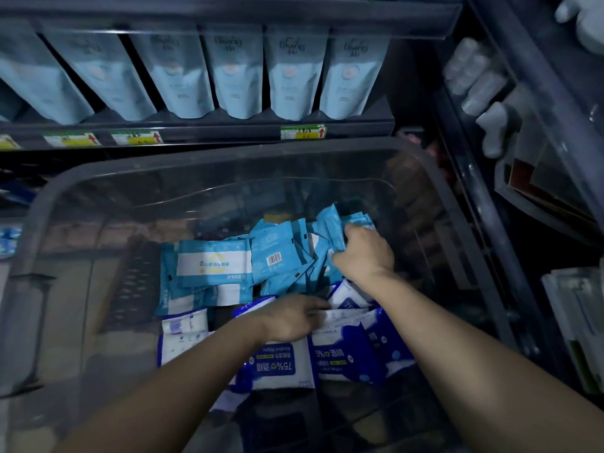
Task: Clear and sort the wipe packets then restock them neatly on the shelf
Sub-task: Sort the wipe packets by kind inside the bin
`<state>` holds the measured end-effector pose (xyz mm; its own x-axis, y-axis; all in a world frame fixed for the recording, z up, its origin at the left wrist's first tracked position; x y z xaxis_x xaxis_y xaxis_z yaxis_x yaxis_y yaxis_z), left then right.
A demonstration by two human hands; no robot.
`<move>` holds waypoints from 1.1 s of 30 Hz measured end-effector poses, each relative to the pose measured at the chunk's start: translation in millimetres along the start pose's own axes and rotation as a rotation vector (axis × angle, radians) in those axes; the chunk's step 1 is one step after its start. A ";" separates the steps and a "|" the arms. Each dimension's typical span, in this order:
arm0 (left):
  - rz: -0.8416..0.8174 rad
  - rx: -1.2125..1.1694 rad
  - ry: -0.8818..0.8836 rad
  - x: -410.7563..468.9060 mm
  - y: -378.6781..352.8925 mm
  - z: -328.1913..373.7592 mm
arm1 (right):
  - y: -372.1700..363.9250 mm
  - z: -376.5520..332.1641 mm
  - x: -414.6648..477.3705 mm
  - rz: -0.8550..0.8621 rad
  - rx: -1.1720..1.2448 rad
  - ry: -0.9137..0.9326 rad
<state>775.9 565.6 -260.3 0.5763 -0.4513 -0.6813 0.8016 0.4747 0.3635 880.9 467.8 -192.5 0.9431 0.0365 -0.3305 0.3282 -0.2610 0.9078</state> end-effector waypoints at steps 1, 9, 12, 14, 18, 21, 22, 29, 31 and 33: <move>0.080 0.076 -0.044 -2.2 9.7 4.0 | 5.3 -8.1 0.0 0.052 0.037 0.028; 0.819 0.323 0.125 -44.1 111.6 -34.6 | -16.0 -37.5 -2.1 -0.005 0.134 0.206; 0.500 0.356 0.357 -22.7 94.2 -65.9 | -34.4 -45.0 -1.0 -0.148 0.178 0.259; 0.489 0.341 0.381 -15.3 87.5 -64.0 | -37.9 -48.0 0.8 -0.151 0.159 0.299; 0.609 0.488 0.419 -12.8 90.0 -53.4 | -37.8 -51.6 3.9 -0.135 0.137 0.357; 0.741 0.508 0.327 -22.1 106.5 -43.6 | -45.1 -49.6 3.2 -0.233 0.036 0.350; 0.761 0.378 0.288 -25.9 113.1 -46.8 | -49.0 -48.2 3.0 -0.267 -0.005 0.350; 0.686 -1.013 0.125 -58.7 139.0 -81.7 | -21.5 -42.7 11.4 0.058 0.159 0.281; 0.673 -0.897 0.224 -64.2 141.6 -97.4 | -19.1 -44.8 10.8 0.087 0.144 0.288; 0.755 -0.547 0.401 -71.8 148.5 -122.8 | -28.5 -55.4 5.5 0.013 0.080 0.368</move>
<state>834.0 761.2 -235.4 0.7252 0.3487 -0.5937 0.0091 0.8573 0.5147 879.7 528.9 -205.8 0.9079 0.3734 -0.1905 0.3243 -0.3379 0.8835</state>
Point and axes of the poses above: each hand's wrist, its own x-axis towards the middle knuckle, its own y-axis out of the back of the hand, z = x × y, the point moved 9 cm from there along x, towards the middle knuckle, and after that the axes turned 4 degrees about y, right-handed, at the moved point
